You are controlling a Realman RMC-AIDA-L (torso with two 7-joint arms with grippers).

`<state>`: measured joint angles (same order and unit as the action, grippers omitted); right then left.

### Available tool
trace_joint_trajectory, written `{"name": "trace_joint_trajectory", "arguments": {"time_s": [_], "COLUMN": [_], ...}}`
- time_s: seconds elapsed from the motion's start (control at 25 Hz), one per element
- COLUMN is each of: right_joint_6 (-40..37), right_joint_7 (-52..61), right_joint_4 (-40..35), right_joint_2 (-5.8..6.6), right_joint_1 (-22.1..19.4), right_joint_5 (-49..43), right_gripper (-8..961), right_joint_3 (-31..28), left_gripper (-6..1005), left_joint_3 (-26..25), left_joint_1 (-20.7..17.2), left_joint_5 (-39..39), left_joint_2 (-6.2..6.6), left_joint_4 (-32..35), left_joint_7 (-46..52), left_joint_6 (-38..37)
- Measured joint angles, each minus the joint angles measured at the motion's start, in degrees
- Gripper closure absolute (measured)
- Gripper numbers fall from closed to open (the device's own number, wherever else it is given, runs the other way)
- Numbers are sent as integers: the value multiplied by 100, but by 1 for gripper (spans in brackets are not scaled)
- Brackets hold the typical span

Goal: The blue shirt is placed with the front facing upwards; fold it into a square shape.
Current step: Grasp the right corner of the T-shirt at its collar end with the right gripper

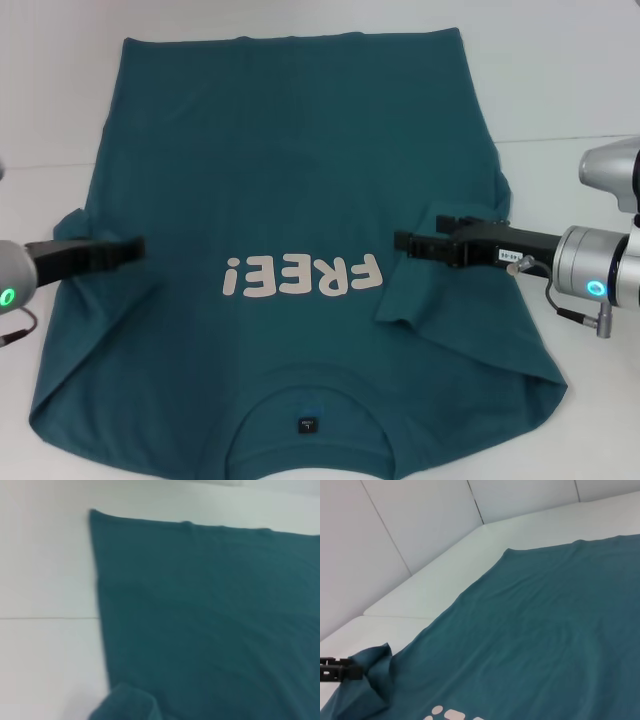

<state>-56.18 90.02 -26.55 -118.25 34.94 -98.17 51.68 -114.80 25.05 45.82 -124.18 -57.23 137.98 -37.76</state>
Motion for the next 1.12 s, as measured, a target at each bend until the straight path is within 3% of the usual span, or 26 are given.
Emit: {"name": "trace_joint_trajectory", "arguments": {"time_s": [0.24, 0.56, 0.84, 1.12], "right_joint_6": [-13, 15, 27, 28], "right_joint_7": [-1, -1, -2, -20], "right_joint_4": [0, 1, 14, 19], "right_joint_2": [-18, -38, -40, -40], "right_joint_1": [-4, -16, -22, -22], "right_joint_5": [0, 0, 0, 0], "right_gripper": [13, 12, 12, 13], "right_joint_3": [0, 0, -17, -21], "left_gripper": [140, 140, 140, 141], "left_joint_3": [-209, -225, 135, 526], "left_joint_1": [-137, -223, -399, -460], "left_joint_5": [44, 309, 1013, 950], "left_joint_2": [-2, -9, -16, -6], "left_joint_4": [61, -62, -469, -396], "left_joint_7": [0, -42, -343, -631], "left_joint_6": [429, 446, 56, -54]}}
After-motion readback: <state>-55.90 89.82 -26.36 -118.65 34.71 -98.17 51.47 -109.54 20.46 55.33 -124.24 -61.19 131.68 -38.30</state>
